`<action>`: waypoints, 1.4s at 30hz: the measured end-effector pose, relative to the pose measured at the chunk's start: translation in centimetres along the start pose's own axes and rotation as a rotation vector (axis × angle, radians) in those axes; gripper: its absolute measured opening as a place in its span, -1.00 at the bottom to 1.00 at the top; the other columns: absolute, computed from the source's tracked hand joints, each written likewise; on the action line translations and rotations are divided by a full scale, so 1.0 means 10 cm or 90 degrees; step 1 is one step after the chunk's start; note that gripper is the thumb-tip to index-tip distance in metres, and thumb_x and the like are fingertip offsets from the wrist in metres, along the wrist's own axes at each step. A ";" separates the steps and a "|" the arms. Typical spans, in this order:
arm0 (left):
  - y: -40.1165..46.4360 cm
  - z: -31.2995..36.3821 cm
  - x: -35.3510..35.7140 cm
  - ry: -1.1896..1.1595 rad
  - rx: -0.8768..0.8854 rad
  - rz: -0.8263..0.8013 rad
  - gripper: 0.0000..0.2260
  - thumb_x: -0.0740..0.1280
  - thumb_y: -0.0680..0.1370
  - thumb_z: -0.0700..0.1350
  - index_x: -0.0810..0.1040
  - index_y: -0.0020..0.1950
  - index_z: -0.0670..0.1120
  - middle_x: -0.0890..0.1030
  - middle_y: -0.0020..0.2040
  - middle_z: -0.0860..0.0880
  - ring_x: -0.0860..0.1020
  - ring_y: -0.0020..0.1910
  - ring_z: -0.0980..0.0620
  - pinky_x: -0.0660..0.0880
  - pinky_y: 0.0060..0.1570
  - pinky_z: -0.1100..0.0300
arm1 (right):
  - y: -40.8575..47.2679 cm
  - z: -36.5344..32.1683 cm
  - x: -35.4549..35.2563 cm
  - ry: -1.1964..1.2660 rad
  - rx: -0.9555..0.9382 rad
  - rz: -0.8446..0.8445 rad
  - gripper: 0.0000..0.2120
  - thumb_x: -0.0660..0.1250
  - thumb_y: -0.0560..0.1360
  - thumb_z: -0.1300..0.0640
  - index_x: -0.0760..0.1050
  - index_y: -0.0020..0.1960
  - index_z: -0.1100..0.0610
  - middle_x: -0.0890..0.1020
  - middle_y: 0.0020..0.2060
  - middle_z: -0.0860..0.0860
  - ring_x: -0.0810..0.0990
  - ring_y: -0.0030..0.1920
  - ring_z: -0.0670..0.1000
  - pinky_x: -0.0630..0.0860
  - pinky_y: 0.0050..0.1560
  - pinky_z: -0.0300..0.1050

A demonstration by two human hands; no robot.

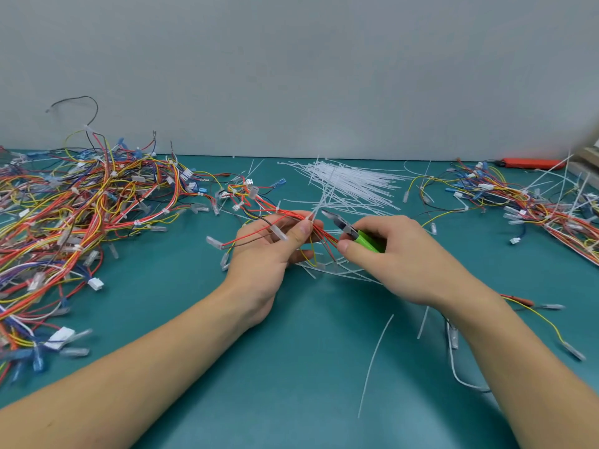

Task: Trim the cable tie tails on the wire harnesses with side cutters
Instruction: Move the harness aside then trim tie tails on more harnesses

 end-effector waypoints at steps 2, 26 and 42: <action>0.00 0.00 0.00 0.002 -0.003 0.004 -0.88 0.39 0.60 -0.27 0.66 0.11 -0.25 0.74 0.02 -0.19 0.71 0.01 -0.07 0.61 -0.16 0.15 | 0.00 0.00 0.01 -0.020 0.004 -0.005 -0.73 0.39 0.56 -0.15 0.60 -0.14 0.03 0.44 -0.43 -0.09 0.34 -0.41 -0.11 0.32 -0.36 -0.12; -0.01 0.04 -0.01 0.021 0.004 -0.003 -0.90 0.47 0.52 -0.23 0.67 0.03 -0.12 0.71 0.02 -0.25 0.68 0.02 -0.16 0.51 0.00 -0.11 | -0.02 -0.04 0.14 0.030 -0.001 -0.085 -0.60 0.31 0.62 -0.15 0.50 -0.24 0.11 0.50 -0.46 -0.04 0.31 -0.45 -0.09 0.27 -0.37 -0.12; 0.00 0.02 -0.02 0.028 0.010 0.002 -0.91 0.49 0.50 -0.22 0.68 -0.01 -0.10 0.73 -0.10 -0.15 0.70 -0.09 -0.08 0.51 -0.02 -0.08 | -0.01 -0.04 0.14 -0.013 0.000 -0.066 -0.57 0.35 0.59 -0.16 0.51 -0.20 0.20 0.51 -0.34 0.20 0.31 -0.40 -0.03 0.27 -0.32 -0.06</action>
Point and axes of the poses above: each hand's wrist, its own y-axis towards the middle knuckle, its own x-axis out of the palm, z = x × y, the point moved 8 cm from there along y, towards the middle knuckle
